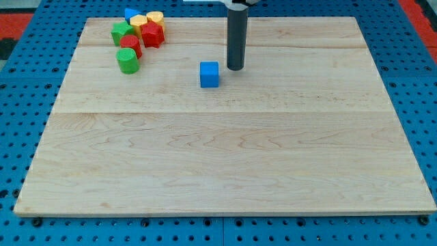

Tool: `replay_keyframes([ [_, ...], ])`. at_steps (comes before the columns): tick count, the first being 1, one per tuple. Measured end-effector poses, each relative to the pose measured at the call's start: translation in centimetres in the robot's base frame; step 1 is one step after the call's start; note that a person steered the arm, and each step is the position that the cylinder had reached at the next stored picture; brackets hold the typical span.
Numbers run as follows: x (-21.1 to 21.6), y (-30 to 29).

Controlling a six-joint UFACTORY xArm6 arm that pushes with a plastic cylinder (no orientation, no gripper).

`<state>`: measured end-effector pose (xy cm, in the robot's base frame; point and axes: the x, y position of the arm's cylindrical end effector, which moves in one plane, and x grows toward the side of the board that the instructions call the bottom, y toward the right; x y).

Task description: Move your arm towards the yellow heart

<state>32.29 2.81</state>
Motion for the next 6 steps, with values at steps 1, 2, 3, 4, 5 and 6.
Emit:
replay_keyframes([
  [1, -3.5, -0.1],
  [2, -7.5, -2.5],
  [3, -9.8, -8.6],
  [4, -12.6, -10.0],
  [5, -12.8, -10.1],
  [6, -12.9, -10.5],
])
